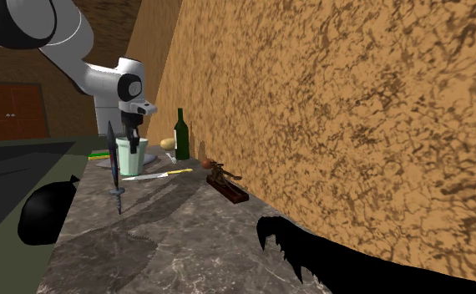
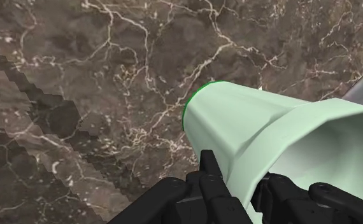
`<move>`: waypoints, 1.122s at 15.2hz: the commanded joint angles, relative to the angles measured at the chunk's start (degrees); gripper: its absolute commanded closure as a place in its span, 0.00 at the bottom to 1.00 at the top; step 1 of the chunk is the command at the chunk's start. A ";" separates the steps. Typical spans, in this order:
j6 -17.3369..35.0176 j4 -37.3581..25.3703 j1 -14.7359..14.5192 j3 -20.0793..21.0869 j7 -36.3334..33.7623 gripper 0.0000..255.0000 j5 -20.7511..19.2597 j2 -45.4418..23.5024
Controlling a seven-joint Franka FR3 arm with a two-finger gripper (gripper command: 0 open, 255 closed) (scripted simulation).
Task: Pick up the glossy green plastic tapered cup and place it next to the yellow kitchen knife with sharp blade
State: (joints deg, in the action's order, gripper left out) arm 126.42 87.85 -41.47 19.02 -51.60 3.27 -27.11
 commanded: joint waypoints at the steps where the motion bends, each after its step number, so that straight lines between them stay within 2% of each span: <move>1: 1.59 1.34 0.01 -0.01 0.15 1.00 0.02 -0.16; 6: 4.78 3.24 -0.08 -0.18 0.49 1.00 -0.16 -1.52; 14: 5.00 3.36 -0.09 -0.19 0.51 1.00 -0.17 -1.63; 15: 4.99 3.36 -0.09 -0.19 0.52 0.00 -0.17 -1.63; 17: 4.98 3.34 -0.09 -0.19 0.51 0.00 -0.18 -1.62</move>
State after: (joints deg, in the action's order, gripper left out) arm 131.40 91.20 -41.55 18.83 -51.09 3.10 -28.74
